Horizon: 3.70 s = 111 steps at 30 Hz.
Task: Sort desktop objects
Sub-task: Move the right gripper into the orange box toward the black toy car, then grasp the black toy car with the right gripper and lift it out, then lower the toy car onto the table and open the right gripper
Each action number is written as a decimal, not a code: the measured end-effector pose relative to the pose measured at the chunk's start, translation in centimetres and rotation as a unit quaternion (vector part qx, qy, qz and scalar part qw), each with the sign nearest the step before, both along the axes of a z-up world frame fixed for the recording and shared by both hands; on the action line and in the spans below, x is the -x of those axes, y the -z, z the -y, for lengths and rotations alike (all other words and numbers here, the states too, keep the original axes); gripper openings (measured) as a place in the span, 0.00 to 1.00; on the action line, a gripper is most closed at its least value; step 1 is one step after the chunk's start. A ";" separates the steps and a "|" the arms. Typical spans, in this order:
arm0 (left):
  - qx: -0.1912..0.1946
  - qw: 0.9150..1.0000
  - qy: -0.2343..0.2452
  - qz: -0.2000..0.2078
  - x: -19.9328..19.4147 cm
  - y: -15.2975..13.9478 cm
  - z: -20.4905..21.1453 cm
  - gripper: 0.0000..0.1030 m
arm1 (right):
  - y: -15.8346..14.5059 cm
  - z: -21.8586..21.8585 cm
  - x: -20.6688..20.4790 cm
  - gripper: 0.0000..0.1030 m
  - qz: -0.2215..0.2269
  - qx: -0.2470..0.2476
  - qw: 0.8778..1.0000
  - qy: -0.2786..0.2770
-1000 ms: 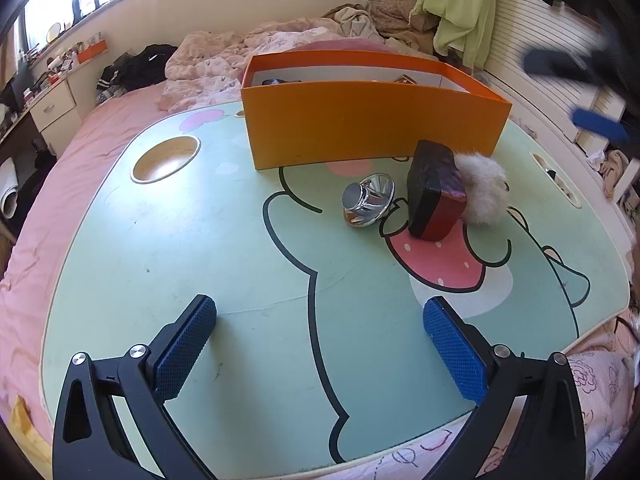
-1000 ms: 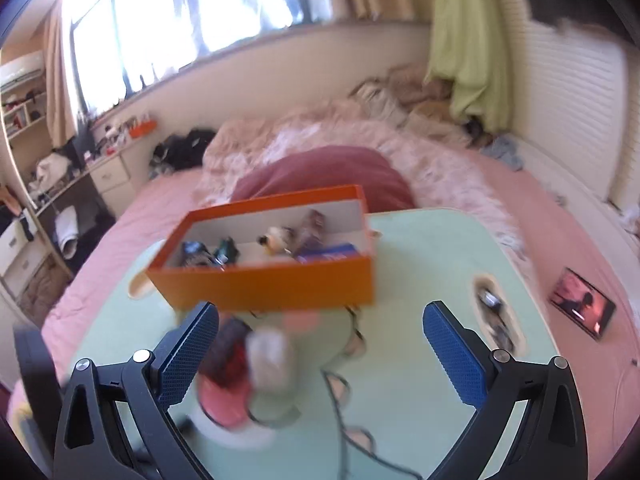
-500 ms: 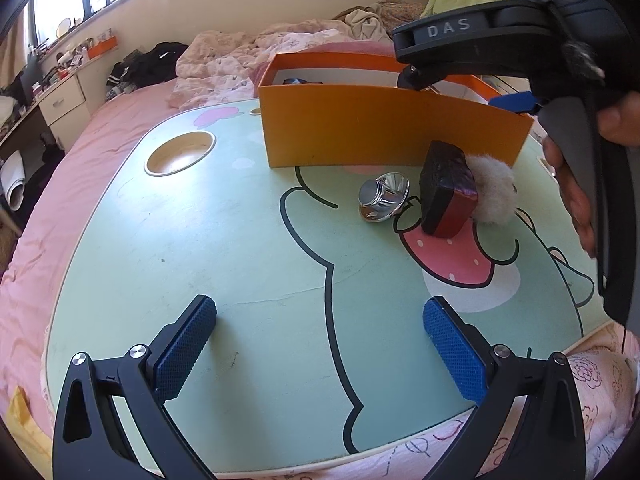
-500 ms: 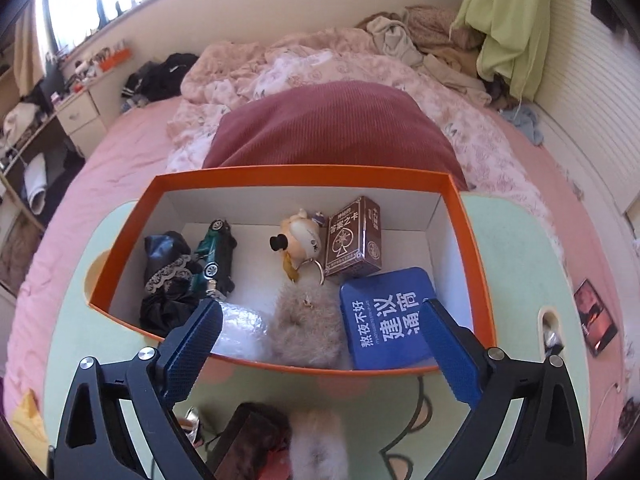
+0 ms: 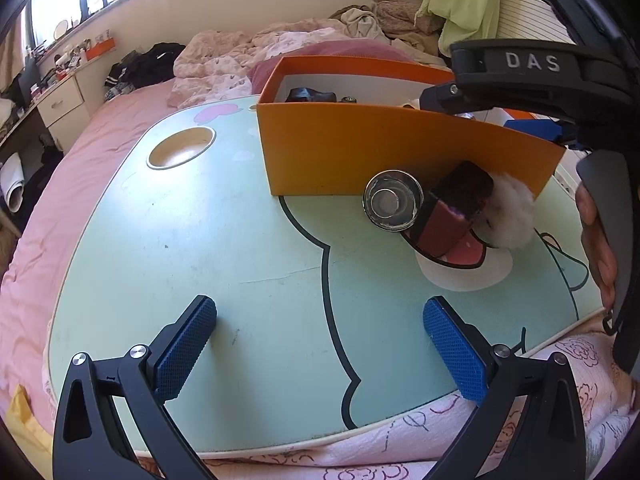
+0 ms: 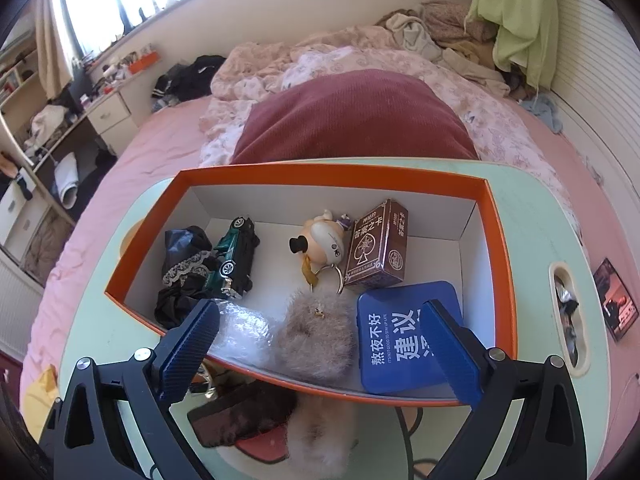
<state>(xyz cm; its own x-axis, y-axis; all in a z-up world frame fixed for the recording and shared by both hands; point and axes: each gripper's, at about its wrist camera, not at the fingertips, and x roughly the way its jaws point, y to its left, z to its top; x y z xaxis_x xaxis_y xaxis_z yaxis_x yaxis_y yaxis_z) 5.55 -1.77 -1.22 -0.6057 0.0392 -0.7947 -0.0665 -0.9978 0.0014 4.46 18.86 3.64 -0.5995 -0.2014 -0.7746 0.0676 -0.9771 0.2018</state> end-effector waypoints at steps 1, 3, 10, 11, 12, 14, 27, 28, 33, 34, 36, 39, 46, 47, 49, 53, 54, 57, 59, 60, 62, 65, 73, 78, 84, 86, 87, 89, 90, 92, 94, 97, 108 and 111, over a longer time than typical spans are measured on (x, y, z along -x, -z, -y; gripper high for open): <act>0.000 1.000 0.000 0.000 -0.1 0.0 0.0 1.00 | 0.0 0.1 -0.3 0.97 -0.003 0.000 1.000 -0.002; 0.000 1.000 0.000 0.000 -0.2 0.0 0.0 1.00 | -0.1 0.1 -0.6 0.97 -0.009 -0.001 1.000 -0.010; 0.000 1.000 0.000 0.000 -0.1 -0.1 -0.1 1.00 | 0.0 -0.2 -0.9 0.97 -0.013 -0.001 0.999 -0.034; 0.000 1.000 0.000 0.000 -0.1 -0.1 -0.1 1.00 | 0.1 -0.2 -1.0 0.97 -0.013 -0.001 0.999 -0.037; 0.000 1.000 0.000 0.000 -0.2 -0.1 -0.1 1.00 | 0.0 -0.3 -1.0 0.97 -0.013 -0.001 0.999 -0.039; 0.000 1.000 0.000 0.000 -0.2 -0.1 -0.2 1.00 | 0.0 -0.4 -1.0 0.97 -0.011 0.000 0.999 -0.043; -0.001 1.000 0.002 -0.001 -0.4 -0.2 -0.1 1.00 | -5.3 2.6 3.2 0.59 -0.009 0.015 0.997 -0.074; -0.001 1.000 0.002 0.000 -0.4 -0.2 -0.1 1.00 | -5.1 3.0 4.1 0.44 0.010 0.022 0.996 -0.080; -0.002 1.000 0.004 -0.001 -0.4 -0.3 -0.2 1.00 | -2.0 5.8 7.5 0.41 0.107 0.007 0.989 -0.097; -0.002 1.000 0.004 -0.001 -0.4 -0.4 -0.2 1.00 | -1.5 6.0 7.7 0.41 0.112 0.003 0.989 -0.095; -0.002 1.000 0.005 -0.002 -0.5 -0.4 -0.3 1.00 | -0.5 6.6 8.0 0.41 0.127 -0.006 0.988 -0.093; -0.003 1.000 0.004 -0.002 -0.5 -0.4 -0.3 1.00 | 1.2 7.3 8.2 0.41 0.158 -0.009 0.981 -0.112; -0.003 1.000 0.005 -0.001 -0.5 -0.6 -0.3 1.00 | 2.0 6.8 8.2 0.28 0.141 -0.019 0.984 -0.104; -0.003 1.000 0.005 -0.002 -0.5 -0.7 -0.4 1.00 | 1.7 6.3 8.2 0.28 0.132 -0.006 0.986 -0.103; -0.002 1.000 0.005 -0.002 -0.5 -0.6 -0.3 1.00 | 0.2 4.9 7.5 0.27 0.106 0.026 0.990 -0.094; -0.003 1.000 0.005 -0.002 -0.5 -0.6 -0.3 1.00 | -3.3 2.0 4.8 0.27 0.056 0.071 0.991 -0.094; -0.003 1.000 0.005 -0.002 -0.5 -0.7 -0.3 1.00 | -4.0 1.5 4.2 0.27 0.048 0.076 0.992 -0.093; -0.002 1.000 0.005 -0.002 -0.5 -0.7 -0.3 1.00 | -6.1 -0.7 1.1 0.27 0.020 0.098 0.991 -0.094; -0.002 1.000 0.006 -0.002 -0.6 -0.7 -0.3 1.00 | -6.4 -2.2 -1.2 0.27 0.015 0.105 0.990 -0.092; -0.002 1.000 0.006 -0.002 -0.6 -0.7 -0.4 1.00 | -6.5 -2.9 -2.0 0.27 0.014 0.108 0.990 -0.089; -0.002 1.000 0.006 -0.002 -0.5 -0.7 -0.3 1.00 | -6.0 -4.7 -3.6 0.27 0.020 0.115 0.990 -0.079; -0.002 1.000 0.006 -0.002 -0.6 -0.7 -0.3 1.00 | -4.1 -7.0 -5.1 0.27 0.035 0.129 0.989 -0.060; -0.002 1.000 0.007 -0.002 -0.6 -0.7 -0.3 1.00 | 1.3 -5.6 -6.5 0.27 0.078 0.095 0.990 -0.067; -0.002 1.000 0.007 -0.002 -0.6 -0.8 -0.4 1.00 | 2.7 -5.0 -6.4 0.27 0.078 0.076 0.991 -0.073; -0.002 1.000 0.007 -0.002 -0.5 -0.9 -0.3 1.00 | 1.3 -6.4 -8.5 0.70 0.021 0.091 0.994 -0.050; -0.002 1.000 0.007 -0.002 -0.5 -0.9 -0.2 1.00 | 0.7 -6.9 -8.9 0.71 0.004 0.088 0.995 -0.035; -0.002 1.000 0.007 -0.001 -0.5 -0.9 -0.3 1.00 | 0.3 -7.2 -8.9 0.71 -0.002 0.088 0.996 -0.026; -0.002 1.000 0.007 -0.002 -0.5 -0.9 -0.3 1.00 | -1.2 -8.5 -8.0 0.71 -0.028 0.092 0.995 0.012; -0.002 1.000 0.007 -0.002 -0.5 -0.9 -0.3 1.00 | -2.0 -9.5 -7.4 0.71 -0.043 0.097 0.993 0.041; -0.002 1.000 0.007 -0.002 -0.5 -0.9 -0.3 1.00 | -3.0 -11.3 -5.7 0.72 -0.061 0.121 0.987 0.085; -0.002 1.000 0.007 -0.002 -0.5 -0.9 -0.3 1.00 | -3.2 -12.9 -2.9 0.74 -0.052 0.143 0.982 0.113; -0.002 1.000 0.007 -0.002 -0.5 -0.9 -0.3 1.00 | -2.7 -12.6 1.0 0.73 -0.022 0.119 0.987 0.111; -0.002 1.000 0.007 -0.002 -0.4 -1.0 -0.5 1.00 | 1.5 -9.3 -0.6 0.39 0.027 0.080 0.995 0.053; -0.002 1.000 0.007 -0.002 -0.4 -1.0 -0.5 1.00 | 1.3 -9.1 -1.7 0.39 0.024 0.070 0.996 0.051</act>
